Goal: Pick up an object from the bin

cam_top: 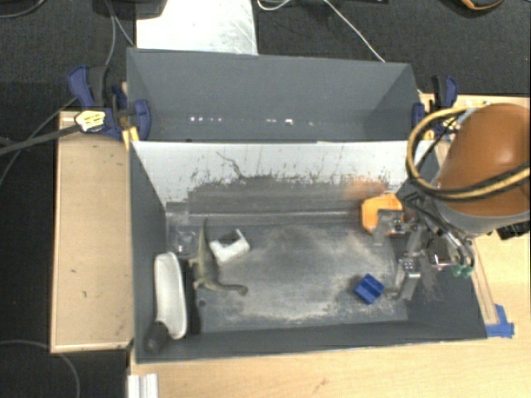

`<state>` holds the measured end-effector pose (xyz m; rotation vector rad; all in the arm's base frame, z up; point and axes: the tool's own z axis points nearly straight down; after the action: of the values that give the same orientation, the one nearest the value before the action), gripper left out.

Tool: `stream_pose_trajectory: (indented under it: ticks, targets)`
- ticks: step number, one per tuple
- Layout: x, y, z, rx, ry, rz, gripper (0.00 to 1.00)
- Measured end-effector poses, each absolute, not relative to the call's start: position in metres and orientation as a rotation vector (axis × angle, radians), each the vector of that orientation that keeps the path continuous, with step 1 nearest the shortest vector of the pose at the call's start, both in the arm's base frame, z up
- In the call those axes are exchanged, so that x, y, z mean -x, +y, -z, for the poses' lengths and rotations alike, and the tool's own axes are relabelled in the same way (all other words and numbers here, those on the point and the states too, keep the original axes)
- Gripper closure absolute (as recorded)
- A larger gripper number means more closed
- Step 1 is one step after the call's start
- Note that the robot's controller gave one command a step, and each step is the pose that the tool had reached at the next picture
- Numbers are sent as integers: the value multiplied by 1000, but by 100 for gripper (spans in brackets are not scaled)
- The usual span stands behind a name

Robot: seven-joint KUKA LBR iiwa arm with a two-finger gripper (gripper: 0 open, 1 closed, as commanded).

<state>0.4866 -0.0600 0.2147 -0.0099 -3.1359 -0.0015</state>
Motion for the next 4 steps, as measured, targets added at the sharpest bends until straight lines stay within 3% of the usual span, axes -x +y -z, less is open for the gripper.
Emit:
stream_pose_trajectory:
  ticks: [1,2,3,4]
  targets:
    - [-488,-60,-219,5,-3145,-1,0]
    - [-496,-28,-143,-206,-3136,1,0]
    - [-489,-46,-121,-525,-3099,-3,0]
    - [-477,-61,-76,-65,-3145,1,0]
